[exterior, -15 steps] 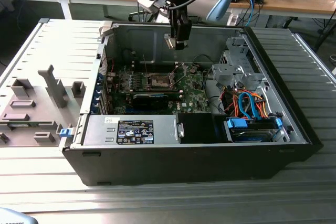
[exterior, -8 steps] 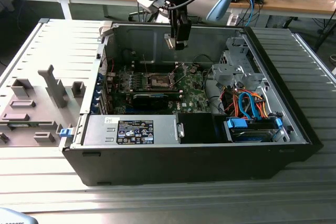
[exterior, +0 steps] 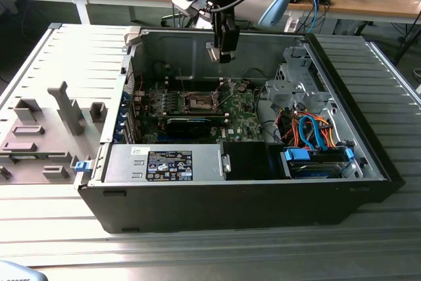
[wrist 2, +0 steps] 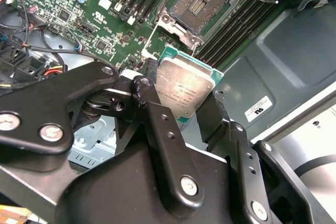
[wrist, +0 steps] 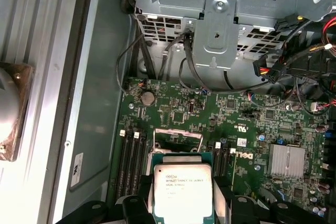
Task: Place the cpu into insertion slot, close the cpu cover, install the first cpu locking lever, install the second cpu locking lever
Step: 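Place the cpu into insertion slot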
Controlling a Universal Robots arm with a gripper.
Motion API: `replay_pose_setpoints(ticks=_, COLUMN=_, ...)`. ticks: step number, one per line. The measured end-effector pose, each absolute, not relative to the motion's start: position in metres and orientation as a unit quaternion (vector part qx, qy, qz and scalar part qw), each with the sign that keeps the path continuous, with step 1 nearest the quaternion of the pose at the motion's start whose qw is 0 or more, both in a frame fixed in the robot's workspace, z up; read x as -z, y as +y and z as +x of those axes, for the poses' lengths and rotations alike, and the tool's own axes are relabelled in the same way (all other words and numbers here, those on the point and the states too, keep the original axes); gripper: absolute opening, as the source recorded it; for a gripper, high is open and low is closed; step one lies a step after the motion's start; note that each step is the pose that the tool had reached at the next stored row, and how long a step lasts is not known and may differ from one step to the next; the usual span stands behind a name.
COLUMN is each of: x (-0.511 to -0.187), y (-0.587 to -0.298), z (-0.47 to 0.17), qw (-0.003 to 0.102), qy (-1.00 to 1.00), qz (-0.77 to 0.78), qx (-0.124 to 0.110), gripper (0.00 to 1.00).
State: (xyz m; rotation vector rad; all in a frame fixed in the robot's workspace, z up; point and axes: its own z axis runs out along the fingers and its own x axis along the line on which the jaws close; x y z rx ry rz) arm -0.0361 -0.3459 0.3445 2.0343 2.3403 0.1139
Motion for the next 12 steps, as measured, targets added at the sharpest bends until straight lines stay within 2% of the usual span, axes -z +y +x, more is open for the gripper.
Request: replay_pose_setpoints(ticks=12, x=-0.3416, y=-0.3459, z=-0.0361, qw=0.019, qy=0.754, qz=0.655, qx=-0.037, gripper=0.54)
